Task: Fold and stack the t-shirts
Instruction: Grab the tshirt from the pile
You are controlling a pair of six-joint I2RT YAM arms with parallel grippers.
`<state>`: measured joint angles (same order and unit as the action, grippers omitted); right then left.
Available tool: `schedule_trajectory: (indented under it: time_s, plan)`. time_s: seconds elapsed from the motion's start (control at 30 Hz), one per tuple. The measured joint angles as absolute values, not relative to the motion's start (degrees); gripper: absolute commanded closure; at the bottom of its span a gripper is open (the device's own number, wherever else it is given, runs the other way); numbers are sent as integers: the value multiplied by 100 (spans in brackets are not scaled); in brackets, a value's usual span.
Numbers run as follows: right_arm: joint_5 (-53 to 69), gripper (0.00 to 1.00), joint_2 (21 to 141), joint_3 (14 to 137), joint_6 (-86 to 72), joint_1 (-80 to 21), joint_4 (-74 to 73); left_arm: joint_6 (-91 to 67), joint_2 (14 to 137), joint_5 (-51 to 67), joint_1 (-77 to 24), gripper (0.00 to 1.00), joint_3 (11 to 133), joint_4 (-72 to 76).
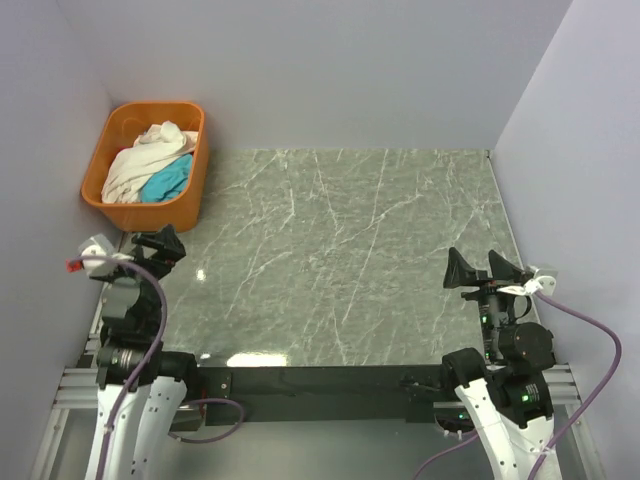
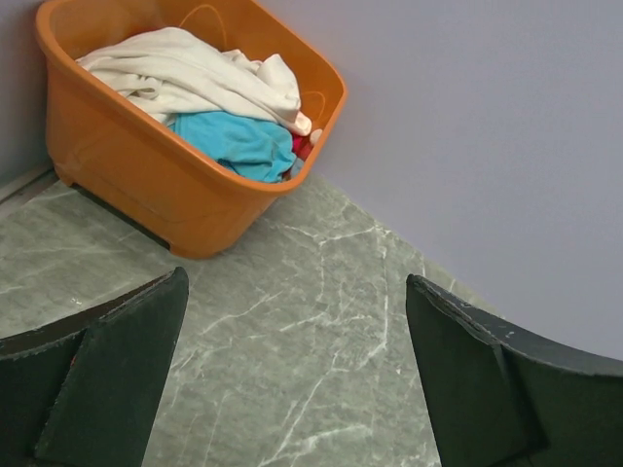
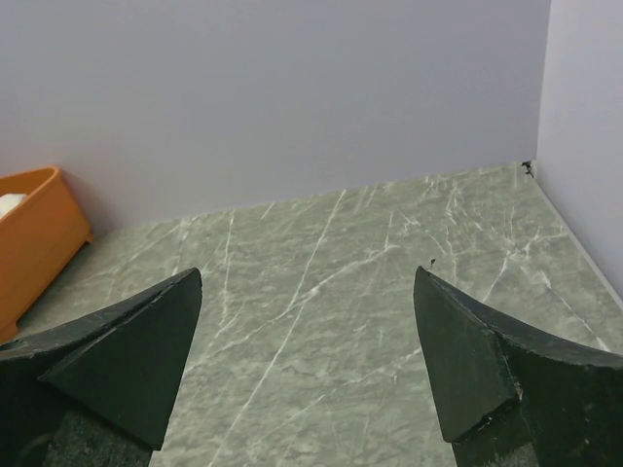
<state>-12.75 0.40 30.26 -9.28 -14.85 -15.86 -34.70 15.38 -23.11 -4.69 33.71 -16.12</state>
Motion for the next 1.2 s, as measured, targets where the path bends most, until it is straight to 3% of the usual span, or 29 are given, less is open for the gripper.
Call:
schedule_trajectory:
  time_s: [0.27,0.73,1.2]
  plan:
    - [-1253,3,40,2799,-908,-1487,-1579,-3489,3680,-2604,-467,1,3780,-932]
    - [-1304,2,40,2773,-910,-1487,-1579,-2891,8536,-2985,154,1,7581,-989]
    - [-1240,2,51,2775,-908,-1487,-1623,-2836,11695,-2665,1225,3,10272,-1553]
